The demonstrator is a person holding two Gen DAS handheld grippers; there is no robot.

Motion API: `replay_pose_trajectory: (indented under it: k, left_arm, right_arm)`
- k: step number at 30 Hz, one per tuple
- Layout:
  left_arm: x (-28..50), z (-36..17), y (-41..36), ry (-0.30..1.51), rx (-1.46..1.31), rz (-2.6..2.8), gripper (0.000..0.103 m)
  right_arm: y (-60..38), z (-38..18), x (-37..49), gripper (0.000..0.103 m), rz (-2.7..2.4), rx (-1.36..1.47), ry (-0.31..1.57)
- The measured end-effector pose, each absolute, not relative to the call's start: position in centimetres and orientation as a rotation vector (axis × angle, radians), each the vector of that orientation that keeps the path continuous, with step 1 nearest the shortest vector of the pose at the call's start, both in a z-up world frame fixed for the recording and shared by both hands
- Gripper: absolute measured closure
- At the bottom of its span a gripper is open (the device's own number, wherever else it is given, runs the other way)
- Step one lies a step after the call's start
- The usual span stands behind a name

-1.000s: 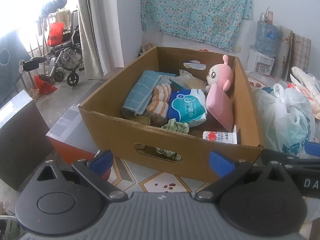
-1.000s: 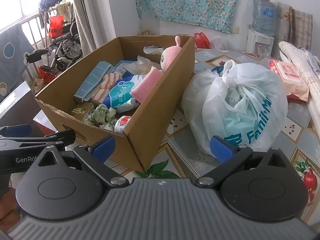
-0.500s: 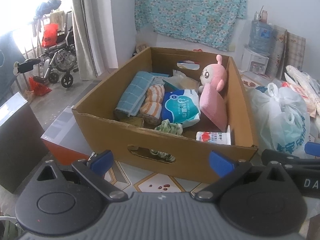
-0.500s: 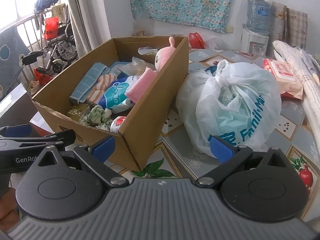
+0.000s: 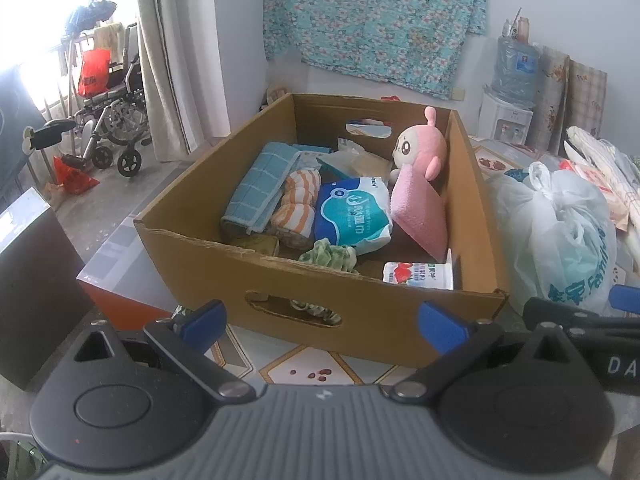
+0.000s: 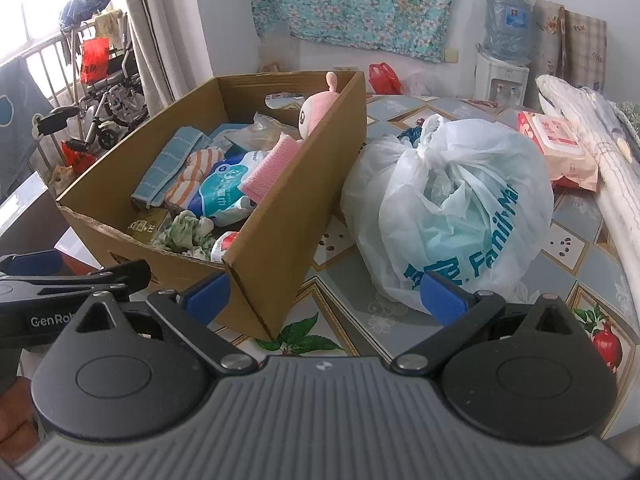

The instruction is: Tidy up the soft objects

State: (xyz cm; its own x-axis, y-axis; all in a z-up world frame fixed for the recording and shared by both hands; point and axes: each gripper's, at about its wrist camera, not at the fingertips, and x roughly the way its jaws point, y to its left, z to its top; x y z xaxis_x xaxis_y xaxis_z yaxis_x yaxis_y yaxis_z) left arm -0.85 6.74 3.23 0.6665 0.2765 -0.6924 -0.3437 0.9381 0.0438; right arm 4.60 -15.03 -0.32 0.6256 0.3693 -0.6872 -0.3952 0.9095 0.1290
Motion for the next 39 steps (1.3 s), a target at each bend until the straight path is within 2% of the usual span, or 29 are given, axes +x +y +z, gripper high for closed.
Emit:
replay_pose_trajectory:
  k: [39]
  left_arm:
    - [-0.87, 3.45, 6.64, 0.761, -0.093, 0.355, 0.0]
  right_arm:
    - [-14.98, -0.17, 4.61, 0.001, 0.444, -0.034, 0.778]
